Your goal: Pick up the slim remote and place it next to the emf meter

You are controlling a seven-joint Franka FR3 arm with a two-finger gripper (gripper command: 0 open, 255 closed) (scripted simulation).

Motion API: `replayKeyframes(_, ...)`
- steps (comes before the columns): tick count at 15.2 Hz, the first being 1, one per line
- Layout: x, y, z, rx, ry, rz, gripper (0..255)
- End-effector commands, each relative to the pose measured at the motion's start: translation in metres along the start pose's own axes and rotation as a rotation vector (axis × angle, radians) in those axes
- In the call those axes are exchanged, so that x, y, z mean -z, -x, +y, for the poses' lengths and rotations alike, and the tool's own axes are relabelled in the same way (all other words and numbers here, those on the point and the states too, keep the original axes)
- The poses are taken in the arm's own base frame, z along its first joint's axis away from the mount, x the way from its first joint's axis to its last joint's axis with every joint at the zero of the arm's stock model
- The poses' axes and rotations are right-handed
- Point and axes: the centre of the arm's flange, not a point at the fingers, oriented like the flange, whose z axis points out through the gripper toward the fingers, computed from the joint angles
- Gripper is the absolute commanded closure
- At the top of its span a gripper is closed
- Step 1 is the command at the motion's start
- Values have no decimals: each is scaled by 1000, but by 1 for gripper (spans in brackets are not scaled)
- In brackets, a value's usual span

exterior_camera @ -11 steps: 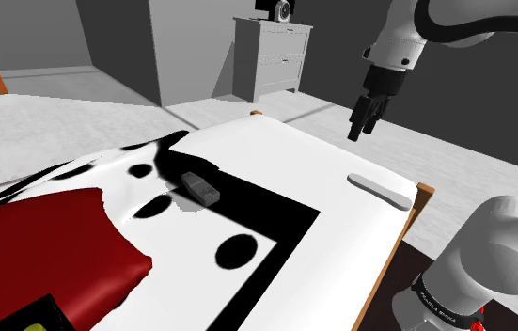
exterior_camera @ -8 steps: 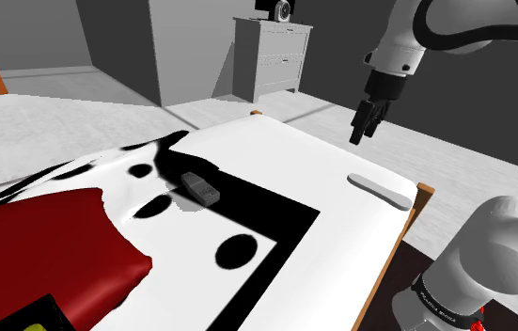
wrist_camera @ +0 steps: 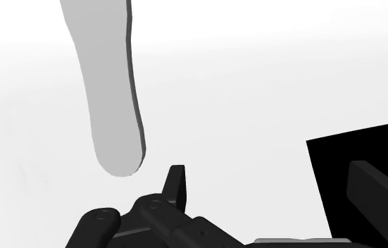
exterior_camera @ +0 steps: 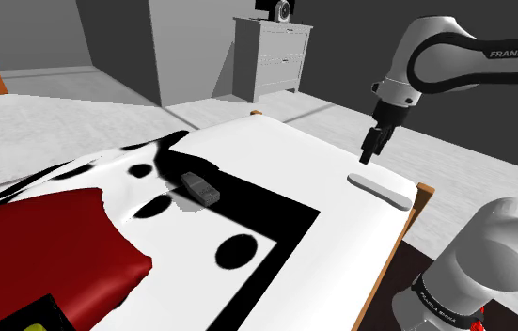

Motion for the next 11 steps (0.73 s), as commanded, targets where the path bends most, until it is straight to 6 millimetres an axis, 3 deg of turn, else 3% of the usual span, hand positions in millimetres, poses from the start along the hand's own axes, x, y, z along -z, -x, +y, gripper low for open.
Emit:
replayKeyframes(1,-18,5,18,0,9,-2,0)
replayKeyframes(11,-101,33,110,-4,51,-13,0)
